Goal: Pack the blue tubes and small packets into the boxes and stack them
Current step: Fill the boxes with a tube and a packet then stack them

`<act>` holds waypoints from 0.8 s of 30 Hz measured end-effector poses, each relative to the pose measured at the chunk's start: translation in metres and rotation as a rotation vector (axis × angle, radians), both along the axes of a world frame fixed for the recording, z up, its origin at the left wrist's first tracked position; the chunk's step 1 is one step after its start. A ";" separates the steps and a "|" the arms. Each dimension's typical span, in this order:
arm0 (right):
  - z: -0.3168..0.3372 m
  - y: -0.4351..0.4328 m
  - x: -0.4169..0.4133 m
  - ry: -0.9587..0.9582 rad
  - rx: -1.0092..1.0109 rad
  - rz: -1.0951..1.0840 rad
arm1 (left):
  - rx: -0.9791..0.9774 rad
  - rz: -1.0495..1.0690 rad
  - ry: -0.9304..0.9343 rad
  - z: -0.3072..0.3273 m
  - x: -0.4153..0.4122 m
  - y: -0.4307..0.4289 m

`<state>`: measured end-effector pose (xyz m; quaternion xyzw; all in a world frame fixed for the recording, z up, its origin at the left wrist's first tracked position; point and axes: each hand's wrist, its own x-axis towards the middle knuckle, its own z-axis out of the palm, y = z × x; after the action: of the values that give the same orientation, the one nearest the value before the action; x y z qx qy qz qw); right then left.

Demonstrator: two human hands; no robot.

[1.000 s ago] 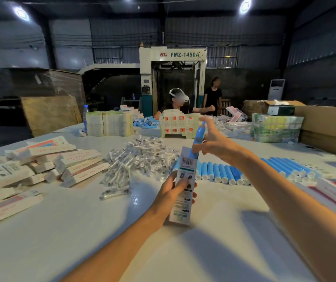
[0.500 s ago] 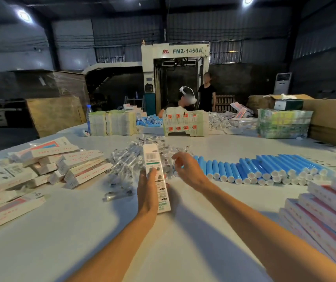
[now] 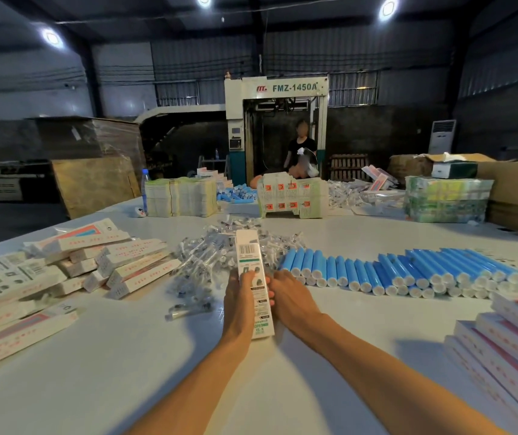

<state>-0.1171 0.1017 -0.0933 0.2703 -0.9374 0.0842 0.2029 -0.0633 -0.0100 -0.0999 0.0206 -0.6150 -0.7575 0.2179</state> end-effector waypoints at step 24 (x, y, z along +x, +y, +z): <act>0.150 0.120 0.061 -0.131 -0.854 0.116 | 0.094 -0.665 -0.047 0.012 0.047 0.041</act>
<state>-0.0563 0.2214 0.0569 0.2085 -0.8125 0.4926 0.2317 -0.0162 0.0307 -0.0881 -0.1536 -0.5574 -0.8139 -0.0567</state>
